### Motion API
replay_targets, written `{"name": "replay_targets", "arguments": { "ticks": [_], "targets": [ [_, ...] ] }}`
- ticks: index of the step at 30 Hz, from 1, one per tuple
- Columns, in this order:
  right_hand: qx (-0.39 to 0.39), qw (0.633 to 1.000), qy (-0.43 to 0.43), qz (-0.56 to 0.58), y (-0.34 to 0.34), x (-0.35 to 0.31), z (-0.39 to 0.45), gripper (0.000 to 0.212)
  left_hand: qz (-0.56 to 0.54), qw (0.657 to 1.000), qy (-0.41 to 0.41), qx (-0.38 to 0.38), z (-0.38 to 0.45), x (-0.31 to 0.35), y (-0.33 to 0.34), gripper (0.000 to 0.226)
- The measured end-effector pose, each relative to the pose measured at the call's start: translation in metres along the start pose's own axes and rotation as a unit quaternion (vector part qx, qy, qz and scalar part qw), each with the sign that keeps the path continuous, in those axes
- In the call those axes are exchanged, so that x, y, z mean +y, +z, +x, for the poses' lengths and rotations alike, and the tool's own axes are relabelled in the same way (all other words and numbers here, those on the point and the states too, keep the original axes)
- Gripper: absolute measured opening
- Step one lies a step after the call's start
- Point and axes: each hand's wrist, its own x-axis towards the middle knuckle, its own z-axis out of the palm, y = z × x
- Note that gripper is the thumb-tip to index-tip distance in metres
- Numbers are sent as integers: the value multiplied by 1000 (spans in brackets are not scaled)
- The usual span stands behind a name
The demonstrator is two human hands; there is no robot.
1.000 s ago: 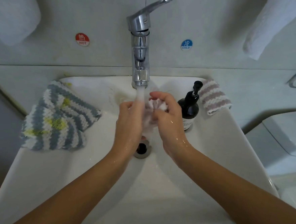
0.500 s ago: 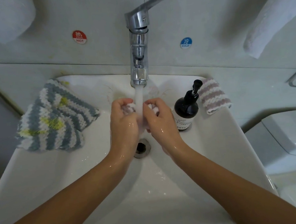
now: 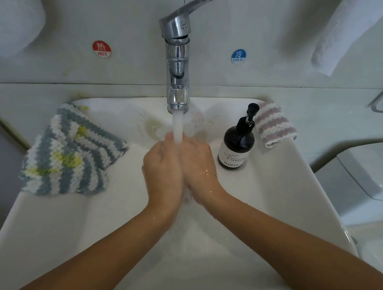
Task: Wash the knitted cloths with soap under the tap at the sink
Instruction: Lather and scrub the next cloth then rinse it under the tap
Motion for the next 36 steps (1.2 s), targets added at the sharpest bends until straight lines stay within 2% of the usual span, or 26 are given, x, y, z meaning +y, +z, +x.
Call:
{"name": "replay_targets", "arguments": {
  "ticks": [1, 4, 6, 11, 13, 20, 22, 26, 31, 36],
  "targets": [
    [-16, 999, -7, -38, 0, 0, 2, 37, 11, 1000, 3, 0, -1, 1, -1, 33],
    [-30, 998, 12, -56, -4, -2, 4, 37, 59, 998, 5, 11, 1, 2, -4, 34],
    [-41, 996, -6, -79, -6, -4, 2, 34, 80, 997, 5, 5, 2, 3, -4, 36],
    [-47, 996, 51, 54, -20, -6, -7, 34, 89, 996, 2, -2, 3, 2, -5, 40],
    [-62, 993, 74, 72, -27, -1, -5, 30, 84, 996, 3, -7, 3, 3, -5, 40],
    [-101, 982, 132, 94, -38, 2, -9, 40, 46, 999, 25, -3, -2, 16, -7, 8],
    [-101, 982, 119, 107, -36, -2, -8, 38, 25, 999, 29, -5, -3, 18, -8, 11],
    [-58, 987, 64, 138, -24, -8, -9, 11, -12, 999, 28, -34, -1, 22, -10, 22],
    [-31, 978, 39, 203, -15, -7, -12, 24, 40, 998, 2, -44, 2, 12, -10, 25],
    [-23, 973, 48, 226, -11, -2, -15, 12, 61, 997, -20, -33, 7, 3, -8, 28]
  ]
}}
